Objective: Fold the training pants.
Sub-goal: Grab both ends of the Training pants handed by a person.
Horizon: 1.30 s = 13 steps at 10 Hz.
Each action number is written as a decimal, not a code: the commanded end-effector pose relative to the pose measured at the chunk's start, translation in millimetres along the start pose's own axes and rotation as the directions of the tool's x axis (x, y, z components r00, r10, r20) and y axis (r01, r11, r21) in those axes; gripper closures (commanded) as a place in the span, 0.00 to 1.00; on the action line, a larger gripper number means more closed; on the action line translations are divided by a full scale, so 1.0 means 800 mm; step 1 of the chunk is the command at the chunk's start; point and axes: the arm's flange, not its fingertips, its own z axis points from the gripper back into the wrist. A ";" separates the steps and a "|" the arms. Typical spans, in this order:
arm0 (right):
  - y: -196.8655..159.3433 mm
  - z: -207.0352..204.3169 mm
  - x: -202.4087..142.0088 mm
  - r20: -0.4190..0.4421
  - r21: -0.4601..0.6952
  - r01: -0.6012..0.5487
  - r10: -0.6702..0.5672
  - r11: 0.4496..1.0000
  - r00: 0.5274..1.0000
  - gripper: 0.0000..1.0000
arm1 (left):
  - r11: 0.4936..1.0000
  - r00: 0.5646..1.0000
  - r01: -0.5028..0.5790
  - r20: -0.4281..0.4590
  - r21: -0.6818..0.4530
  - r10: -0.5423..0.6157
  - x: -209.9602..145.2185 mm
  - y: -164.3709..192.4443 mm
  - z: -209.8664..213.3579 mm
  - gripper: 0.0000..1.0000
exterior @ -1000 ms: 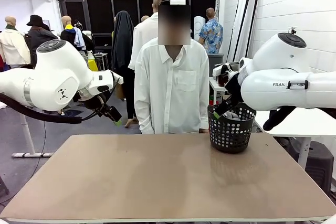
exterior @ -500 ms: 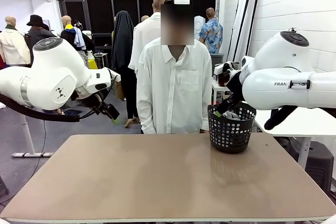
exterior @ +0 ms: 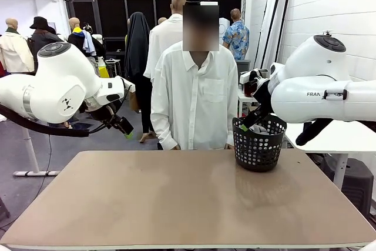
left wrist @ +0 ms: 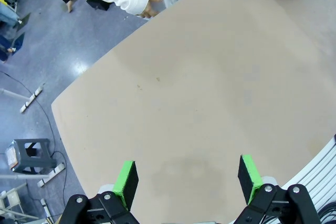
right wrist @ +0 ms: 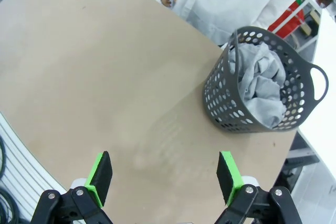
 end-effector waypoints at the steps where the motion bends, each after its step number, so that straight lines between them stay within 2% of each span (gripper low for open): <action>1: 0.000 0.000 0.000 0.001 0.003 -0.001 0.001 1.000 1.000 0.00 | 1.000 1.000 -0.010 0.007 -0.005 0.010 0.001 0.000 0.001 0.00; 13: 0.000 0.000 0.000 0.001 0.003 -0.001 0.001 1.000 1.000 0.00 | 1.000 1.000 -0.010 0.007 -0.005 0.010 0.001 0.000 0.001 0.00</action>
